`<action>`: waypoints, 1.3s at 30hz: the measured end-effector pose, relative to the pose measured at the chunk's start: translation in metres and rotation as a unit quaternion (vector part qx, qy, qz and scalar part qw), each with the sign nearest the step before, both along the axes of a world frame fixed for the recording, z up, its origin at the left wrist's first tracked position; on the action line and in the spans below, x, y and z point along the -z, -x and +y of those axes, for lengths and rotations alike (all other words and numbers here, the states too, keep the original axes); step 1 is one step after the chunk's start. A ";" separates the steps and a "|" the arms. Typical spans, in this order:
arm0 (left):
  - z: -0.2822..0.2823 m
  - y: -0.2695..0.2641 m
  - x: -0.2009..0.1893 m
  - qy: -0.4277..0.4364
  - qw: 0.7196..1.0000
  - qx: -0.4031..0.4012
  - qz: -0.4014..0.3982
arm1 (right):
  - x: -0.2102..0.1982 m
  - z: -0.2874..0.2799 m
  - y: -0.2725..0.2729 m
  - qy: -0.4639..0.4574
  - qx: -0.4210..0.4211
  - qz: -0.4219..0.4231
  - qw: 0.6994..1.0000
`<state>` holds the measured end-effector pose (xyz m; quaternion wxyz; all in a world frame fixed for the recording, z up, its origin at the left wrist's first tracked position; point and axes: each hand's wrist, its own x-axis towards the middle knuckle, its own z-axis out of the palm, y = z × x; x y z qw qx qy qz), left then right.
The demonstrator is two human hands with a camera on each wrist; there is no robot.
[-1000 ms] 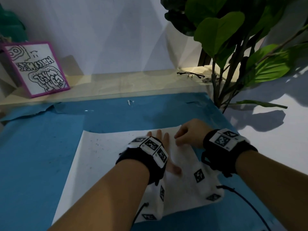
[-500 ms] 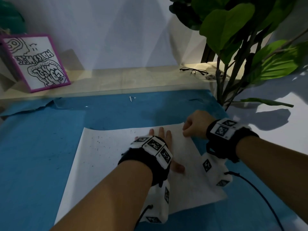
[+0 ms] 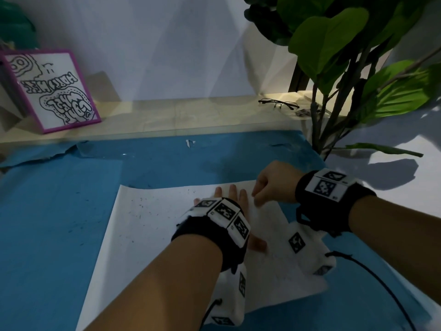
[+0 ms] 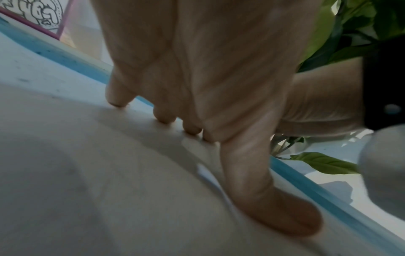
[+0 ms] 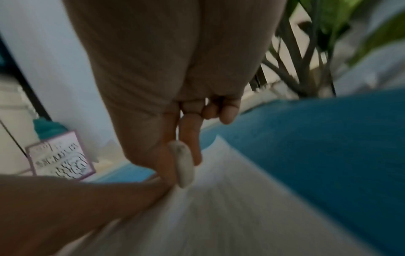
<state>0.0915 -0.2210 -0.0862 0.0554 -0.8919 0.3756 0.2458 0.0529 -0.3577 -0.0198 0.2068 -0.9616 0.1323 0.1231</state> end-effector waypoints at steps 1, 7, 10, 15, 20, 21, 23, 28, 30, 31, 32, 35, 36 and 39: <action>0.000 -0.001 0.000 0.003 1.000 0.001 0.001 | 0.002 0.001 0.001 -0.013 -0.001 0.008 1.000; 0.001 0.000 -0.003 0.003 1.000 -0.013 0.012 | -0.012 -0.018 -0.011 0.080 0.037 -0.031 0.996; 0.001 0.004 -0.007 0.003 1.000 -0.011 0.003 | -0.014 -0.004 -0.003 0.013 0.012 -0.018 1.000; 0.002 0.002 -0.004 0.011 1.000 -0.019 0.008 | -0.002 -0.021 0.003 0.019 0.072 0.000 0.997; 0.002 0.003 -0.006 0.008 1.000 -0.013 0.006 | -0.011 -0.004 -0.003 0.025 0.036 -0.026 0.999; 0.002 0.002 -0.005 0.007 1.000 -0.009 0.002 | -0.008 0.005 0.000 0.005 0.020 -0.016 1.000; 0.001 0.000 -0.001 0.009 1.000 0.000 -0.008 | 0.001 0.010 0.008 -0.016 0.005 0.013 1.000; 0.006 0.005 -0.002 0.032 0.999 -0.024 0.004 | -0.008 -0.015 0.002 0.071 0.053 -0.012 0.996; 0.007 0.005 -0.004 0.039 0.999 -0.028 0.006 | -0.011 -0.006 0.005 0.037 0.032 -0.020 0.999; 0.008 0.005 -0.004 0.038 0.999 -0.028 0.003 | -0.010 0.003 0.008 0.007 0.018 -0.017 1.000; 0.008 0.006 -0.005 0.035 0.999 -0.028 -0.003 | -0.007 0.010 0.013 -0.018 0.004 -0.003 1.000; 0.008 0.007 -0.007 0.033 0.999 -0.025 -0.007 | 0.004 0.010 0.018 -0.022 -0.004 0.014 1.000; 0.008 0.007 -0.007 0.033 0.999 -0.025 -0.008 | 0.003 0.004 0.014 -0.008 0.009 0.005 1.000; 0.009 0.008 -0.008 0.023 0.999 -0.028 -0.004 | -0.010 -0.009 0.003 0.075 0.012 -0.015 0.997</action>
